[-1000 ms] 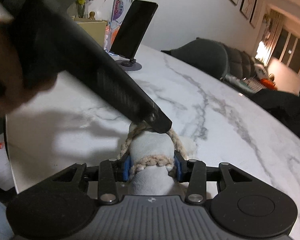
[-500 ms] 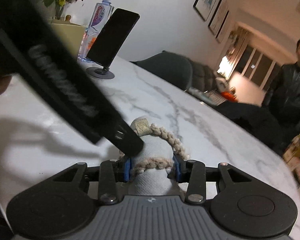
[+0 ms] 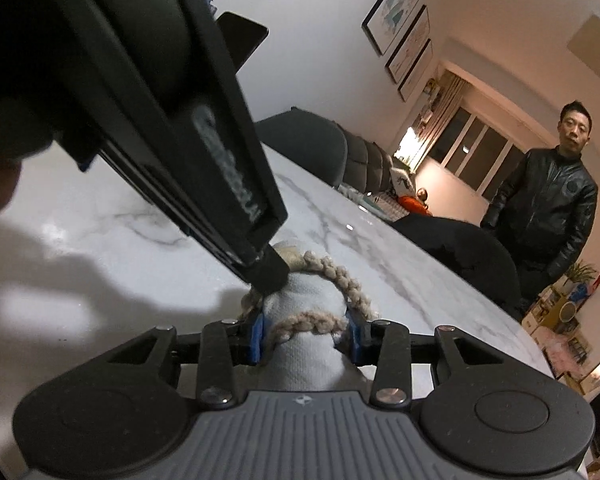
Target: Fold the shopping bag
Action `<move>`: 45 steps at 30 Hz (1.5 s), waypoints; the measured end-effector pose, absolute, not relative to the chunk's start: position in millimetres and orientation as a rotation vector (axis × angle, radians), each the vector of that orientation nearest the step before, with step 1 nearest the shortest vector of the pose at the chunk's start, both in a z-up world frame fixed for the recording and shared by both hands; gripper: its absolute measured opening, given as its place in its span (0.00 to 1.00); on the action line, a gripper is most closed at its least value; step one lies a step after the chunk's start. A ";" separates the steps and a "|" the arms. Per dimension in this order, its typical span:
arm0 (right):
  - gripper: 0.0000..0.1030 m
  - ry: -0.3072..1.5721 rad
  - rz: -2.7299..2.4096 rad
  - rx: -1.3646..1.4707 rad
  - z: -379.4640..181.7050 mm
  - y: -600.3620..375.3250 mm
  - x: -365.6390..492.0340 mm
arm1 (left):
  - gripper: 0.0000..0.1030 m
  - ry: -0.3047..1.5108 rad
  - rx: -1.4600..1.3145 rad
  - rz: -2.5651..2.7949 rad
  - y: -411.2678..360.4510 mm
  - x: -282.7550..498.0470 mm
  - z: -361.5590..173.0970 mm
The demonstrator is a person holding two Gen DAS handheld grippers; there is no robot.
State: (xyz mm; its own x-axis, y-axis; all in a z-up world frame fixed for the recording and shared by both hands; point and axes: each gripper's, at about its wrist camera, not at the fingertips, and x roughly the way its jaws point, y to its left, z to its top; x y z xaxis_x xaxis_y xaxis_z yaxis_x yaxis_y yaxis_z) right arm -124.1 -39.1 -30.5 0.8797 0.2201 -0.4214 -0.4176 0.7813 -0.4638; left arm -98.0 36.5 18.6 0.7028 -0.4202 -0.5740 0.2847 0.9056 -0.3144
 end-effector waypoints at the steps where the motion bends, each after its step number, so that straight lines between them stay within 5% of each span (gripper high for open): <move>1: 0.37 0.363 0.355 -0.585 -30.8 -38.5 -123.8 | 0.04 0.686 -0.186 -0.375 35.2 -97.0 16.3; 15: 0.34 0.510 0.636 -0.393 -1.6 -76.9 -104.0 | 0.00 0.662 0.022 -0.063 31.5 -53.8 1.1; 22: 0.34 0.499 0.597 -0.316 -1.8 -90.5 -102.4 | 0.02 0.694 -0.240 -0.284 75.1 -57.0 28.8; 27: 0.35 0.486 0.587 -0.296 -2.5 -89.8 -113.2 | 0.30 0.744 -0.235 -0.475 66.6 -73.9 41.3; 30: 0.35 0.484 0.570 -0.276 -5.3 -90.4 -108.5 | 0.36 0.775 -0.247 -0.564 61.3 -83.5 44.4; 37: 0.36 0.471 0.560 -0.299 -11.0 -87.7 -98.2 | 0.34 0.829 -0.168 -0.647 38.3 -85.9 40.7; 39: 0.36 0.477 0.559 -0.295 -11.3 -87.5 -95.4 | 0.18 0.823 -0.167 -0.657 34.9 -88.1 41.4; 45: 0.37 0.512 0.545 -0.313 -9.1 -83.1 -90.1 | 0.16 0.813 -0.172 -0.646 31.2 -90.7 41.1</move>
State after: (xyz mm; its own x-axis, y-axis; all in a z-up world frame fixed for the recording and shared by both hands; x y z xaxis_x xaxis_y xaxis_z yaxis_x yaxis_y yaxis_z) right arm -90.1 -83.1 -9.1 0.7354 0.4116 -0.5383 -0.5632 0.8130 -0.1477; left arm -90.7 31.2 41.1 0.5089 -0.5969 -0.6202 0.4693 0.7964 -0.3814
